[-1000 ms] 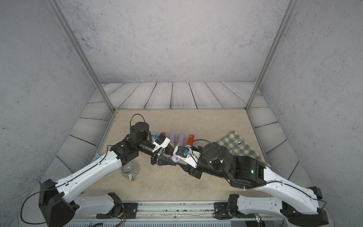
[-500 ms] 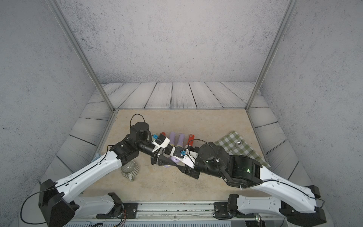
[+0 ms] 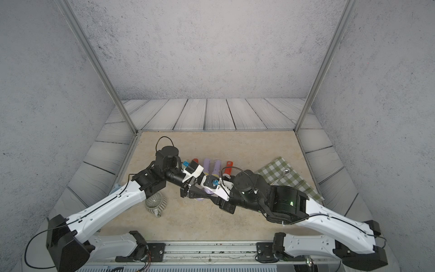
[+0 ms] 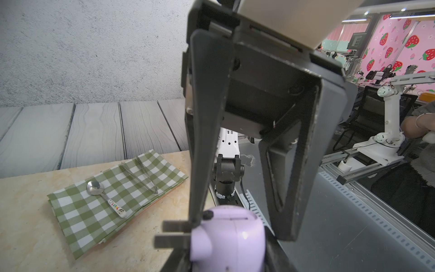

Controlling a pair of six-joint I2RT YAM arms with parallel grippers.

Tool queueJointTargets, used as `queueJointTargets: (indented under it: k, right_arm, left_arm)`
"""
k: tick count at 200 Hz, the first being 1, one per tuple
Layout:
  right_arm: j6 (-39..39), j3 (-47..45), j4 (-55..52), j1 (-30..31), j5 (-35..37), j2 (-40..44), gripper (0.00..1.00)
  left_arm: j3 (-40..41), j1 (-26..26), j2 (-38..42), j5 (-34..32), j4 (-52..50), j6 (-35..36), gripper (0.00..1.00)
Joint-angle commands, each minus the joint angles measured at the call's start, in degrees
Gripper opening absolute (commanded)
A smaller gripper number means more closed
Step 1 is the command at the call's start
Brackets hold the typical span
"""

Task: Close the plug at the bottom of the flashlight
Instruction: Close the plug of the flashlight.

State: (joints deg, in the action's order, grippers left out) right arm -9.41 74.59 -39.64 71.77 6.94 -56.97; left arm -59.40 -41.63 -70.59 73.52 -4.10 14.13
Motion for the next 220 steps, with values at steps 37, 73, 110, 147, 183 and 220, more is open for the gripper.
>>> queueJointTargets:
  k: [37,73,110,147,183,220]
  right_arm:
    - [1.3,-1.2,0.2,0.2,-0.9,-0.4,0.43]
    - [1.6,-1.4,-0.3,0.3,0.2,0.1,0.44]
    - [1.4,-1.5,-0.9,0.2,2.3,1.0,0.45]
    - [1.9,-2.0,-1.2,0.3,2.3,1.3,0.45]
    - [2.4,-1.9,-1.6,0.2,1.0,0.9,0.39]
    - [2.4,-1.7,-2.0,0.2,0.8,0.0,0.34]
  left_arm:
    - [-1.0,0.1,2.1,1.1,0.7,1.0,0.0]
    - [-0.9,0.1,2.2,1.1,0.6,1.2,0.0]
    - [-1.1,0.1,2.2,1.2,0.5,1.1,0.0]
    - [-0.9,0.1,2.3,1.0,0.5,1.2,0.0]
    - [-1.0,0.2,2.6,0.8,0.5,1.3,0.0]
    - [-0.9,0.1,2.9,0.3,0.4,1.5,0.0]
